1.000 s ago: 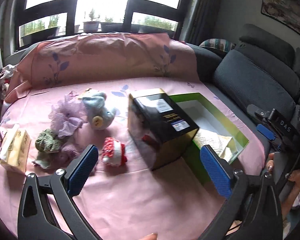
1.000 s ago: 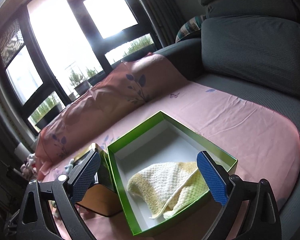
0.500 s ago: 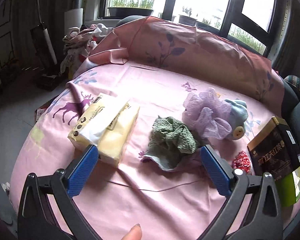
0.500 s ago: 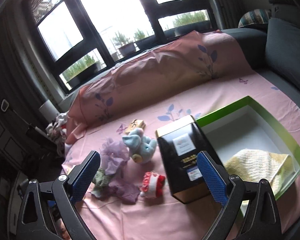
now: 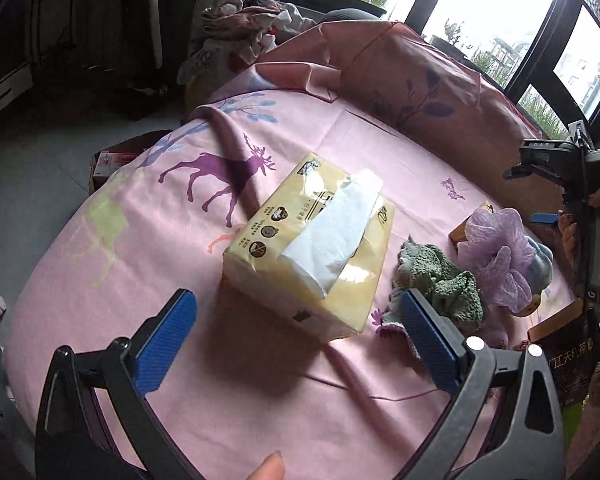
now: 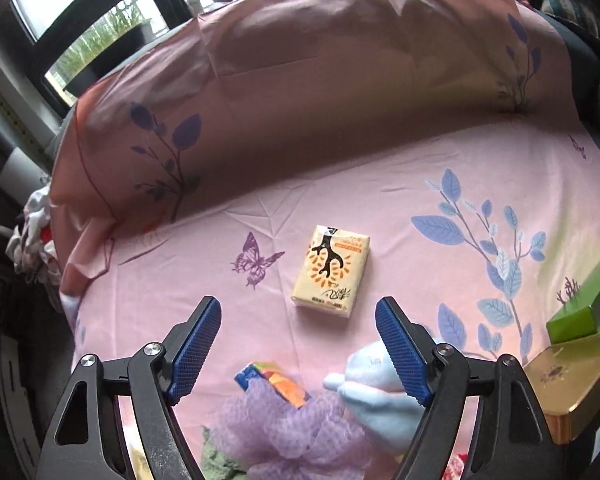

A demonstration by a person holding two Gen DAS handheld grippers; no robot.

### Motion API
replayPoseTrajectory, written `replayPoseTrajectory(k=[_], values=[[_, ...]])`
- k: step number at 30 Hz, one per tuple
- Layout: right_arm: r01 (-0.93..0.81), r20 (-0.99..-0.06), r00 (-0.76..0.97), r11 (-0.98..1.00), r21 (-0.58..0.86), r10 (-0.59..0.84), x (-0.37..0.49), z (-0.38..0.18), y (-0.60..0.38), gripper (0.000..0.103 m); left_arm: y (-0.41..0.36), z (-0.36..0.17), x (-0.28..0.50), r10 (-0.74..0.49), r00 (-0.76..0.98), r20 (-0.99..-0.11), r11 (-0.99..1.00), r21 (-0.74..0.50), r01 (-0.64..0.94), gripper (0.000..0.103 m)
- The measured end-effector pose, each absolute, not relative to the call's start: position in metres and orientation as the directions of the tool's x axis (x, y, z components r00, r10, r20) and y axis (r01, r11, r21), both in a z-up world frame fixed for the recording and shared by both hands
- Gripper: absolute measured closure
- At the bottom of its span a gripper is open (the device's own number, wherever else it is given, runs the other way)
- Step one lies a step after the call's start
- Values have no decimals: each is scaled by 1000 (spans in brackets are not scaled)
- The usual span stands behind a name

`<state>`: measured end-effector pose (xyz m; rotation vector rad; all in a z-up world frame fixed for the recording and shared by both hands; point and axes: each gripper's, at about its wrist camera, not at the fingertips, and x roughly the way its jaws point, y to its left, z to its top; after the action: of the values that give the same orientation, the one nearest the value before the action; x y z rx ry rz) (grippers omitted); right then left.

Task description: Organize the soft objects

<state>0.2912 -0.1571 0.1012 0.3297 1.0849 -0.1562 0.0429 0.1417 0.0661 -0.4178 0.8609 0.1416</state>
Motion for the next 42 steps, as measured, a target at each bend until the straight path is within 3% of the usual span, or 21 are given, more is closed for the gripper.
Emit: replayPoseTrajectory(k=[2,7,11,17,22,25,28,33,37,42], values=[[315,-916,400,937,151,13,316,78,-160,34,147,63,46,-100,639,-763,887,-360,-290,4],[384,-963,260,923,30,-77,347,33,-170,36,142,64,50,-142,628,-765,894,-371,-250,4],[381,-947,315,923,64,-64,340,30,-174,47,136,61,52,-121,618,-777,909,-337,-245,6],[279,-885,464,940,198,48,293,95,-170,47,131,61,48,-119,618,-777,919,-322,-227,6],[-60,-807,487,934,352,335,205,152,-142,47,124,62,43,-109,606,-788,928,-299,-222,8],[-170,-792,477,924,342,381,137,160,-131,47,118,67,38,-91,623,-777,939,-275,-207,8],[-254,-789,479,921,295,385,77,151,-121,47,110,66,38,-80,623,-778,951,-248,-187,8],[-231,-818,435,924,304,378,30,108,-126,47,99,64,36,-81,612,-787,955,-236,-177,10],[-161,-863,440,967,198,250,22,70,-136,47,85,67,30,-53,633,-772,970,-191,-152,11],[-143,-887,377,963,229,267,20,40,-151,47,73,63,22,-85,627,-774,978,-186,-97,11]])
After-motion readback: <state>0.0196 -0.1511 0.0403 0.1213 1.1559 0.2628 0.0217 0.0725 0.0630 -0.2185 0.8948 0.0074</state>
